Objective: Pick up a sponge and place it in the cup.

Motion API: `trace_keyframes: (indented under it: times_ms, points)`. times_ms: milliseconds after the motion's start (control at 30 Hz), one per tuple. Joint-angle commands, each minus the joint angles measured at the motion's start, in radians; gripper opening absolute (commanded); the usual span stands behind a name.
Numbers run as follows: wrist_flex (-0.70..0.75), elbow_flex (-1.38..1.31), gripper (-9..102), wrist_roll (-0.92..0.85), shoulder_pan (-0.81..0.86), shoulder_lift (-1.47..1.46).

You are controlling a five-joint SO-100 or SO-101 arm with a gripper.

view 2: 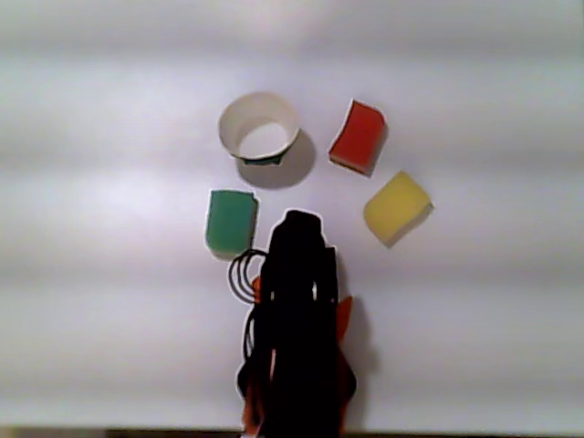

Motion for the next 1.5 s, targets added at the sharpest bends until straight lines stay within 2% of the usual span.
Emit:
trace_keyframes:
  times_ms: [0, 667, 833, 1000, 1200, 1467]
  points:
    - [0.017, 0.046, 0, 0.015, 0.04, 0.012]
    - [0.017, 0.044, 0, -0.008, 0.037, 0.012]
    - [0.037, -0.049, 0, 0.158, 0.002, -0.002]
    - [0.094, -0.261, 0, 0.215, -0.032, -0.175]
    - [0.04, -0.522, 0, 0.063, 0.035, -0.479]
    - [-0.075, -0.819, 0, -0.353, 0.181, -0.839]
